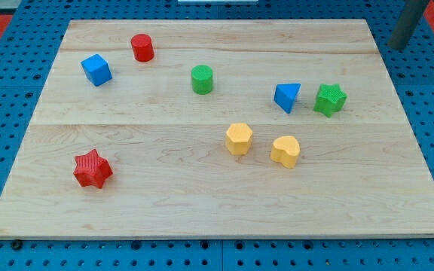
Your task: Push the red star up and right
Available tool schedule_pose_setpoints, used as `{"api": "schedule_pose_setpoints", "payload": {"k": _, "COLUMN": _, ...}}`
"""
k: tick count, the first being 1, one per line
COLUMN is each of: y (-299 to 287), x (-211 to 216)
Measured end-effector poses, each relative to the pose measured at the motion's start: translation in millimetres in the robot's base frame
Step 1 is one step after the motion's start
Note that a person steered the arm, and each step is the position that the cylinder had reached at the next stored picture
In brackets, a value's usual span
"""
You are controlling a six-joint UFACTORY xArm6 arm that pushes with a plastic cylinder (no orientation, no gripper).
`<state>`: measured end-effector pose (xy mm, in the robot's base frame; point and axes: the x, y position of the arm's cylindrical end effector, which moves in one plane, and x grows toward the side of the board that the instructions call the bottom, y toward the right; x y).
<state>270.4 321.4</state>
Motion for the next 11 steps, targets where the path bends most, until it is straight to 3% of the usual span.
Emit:
{"api": "schedule_pose_setpoints", "payload": {"k": 2, "y": -62.1, "x": -0.3}}
{"api": "schedule_pose_setpoints", "payload": {"k": 8, "y": -350.7, "x": -0.1}}
{"api": "schedule_pose_setpoints", "payload": {"k": 10, "y": -426.3, "x": 85.6}}
{"api": "schedule_pose_setpoints", "payload": {"k": 11, "y": -402.1, "x": 148.0}}
